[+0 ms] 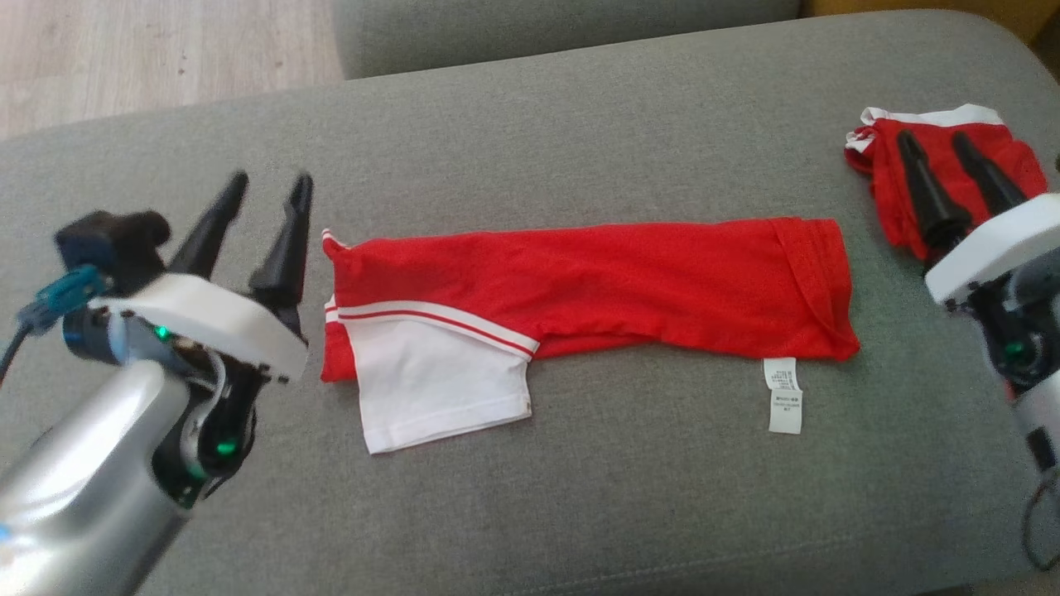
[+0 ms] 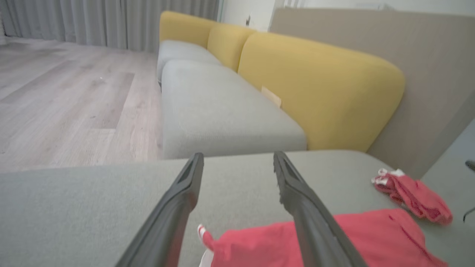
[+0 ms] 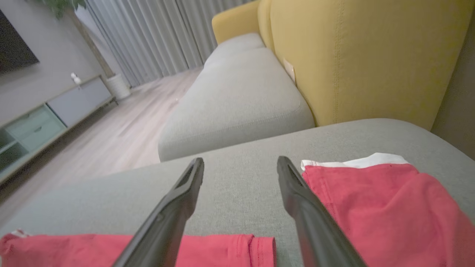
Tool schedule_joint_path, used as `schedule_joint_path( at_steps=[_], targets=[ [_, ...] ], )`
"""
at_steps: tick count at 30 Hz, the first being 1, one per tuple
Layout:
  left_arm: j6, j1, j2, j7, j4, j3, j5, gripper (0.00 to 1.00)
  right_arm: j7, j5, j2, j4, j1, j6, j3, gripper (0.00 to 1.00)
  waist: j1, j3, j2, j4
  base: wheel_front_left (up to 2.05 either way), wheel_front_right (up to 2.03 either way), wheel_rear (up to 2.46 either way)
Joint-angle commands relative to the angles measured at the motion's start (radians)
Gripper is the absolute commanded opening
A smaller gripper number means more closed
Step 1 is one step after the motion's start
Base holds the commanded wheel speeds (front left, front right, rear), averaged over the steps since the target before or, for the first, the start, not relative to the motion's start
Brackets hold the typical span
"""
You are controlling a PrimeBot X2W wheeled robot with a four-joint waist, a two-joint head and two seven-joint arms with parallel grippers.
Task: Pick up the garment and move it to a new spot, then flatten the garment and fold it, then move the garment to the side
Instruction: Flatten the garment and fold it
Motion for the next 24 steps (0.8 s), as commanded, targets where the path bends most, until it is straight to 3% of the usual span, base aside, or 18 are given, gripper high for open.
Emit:
schedule_joint_path(
  at_steps=[1,5,10,15,24],
  targets=[
    [0.007,0.009,-0.021,-0.012,-0.056,0.163,0.066,1.0,-0.065,-0.023,0.024,-0.035,0.029,-0.001,-0.038,1.0,0.0,0.002,0.0,0.0,0.0,0.0,0.0],
    [-0.016,0.145,-0.142,-0.012,-0.106,0.366,0.207,1.0,-0.17,-0.083,0.11,-0.055,0.075,-0.001,-0.117,1.0,0.0,0.002,0.0,-0.002,0.0,0.0,0.0],
    [-0.107,0.29,-0.297,-0.012,-0.128,0.527,0.368,1.0,-0.249,-0.182,0.225,-0.089,0.152,-0.001,-0.19,1.0,0.0,0.0,0.0,-0.005,0.0,0.0,0.0],
    [-0.212,0.382,-0.407,-0.012,-0.102,0.609,0.506,1.0,-0.282,-0.292,0.313,-0.123,0.226,-0.001,-0.24,1.0,0.0,0.002,0.0,-0.008,0.0,0.0,0.0],
    [-0.325,0.446,-0.524,-0.013,-0.026,0.7,0.648,1.0,-0.294,-0.426,0.397,-0.148,0.292,-0.001,-0.296,1.0,0.0,0.002,0.0,-0.003,0.0,0.0,0.0]
  ],
)
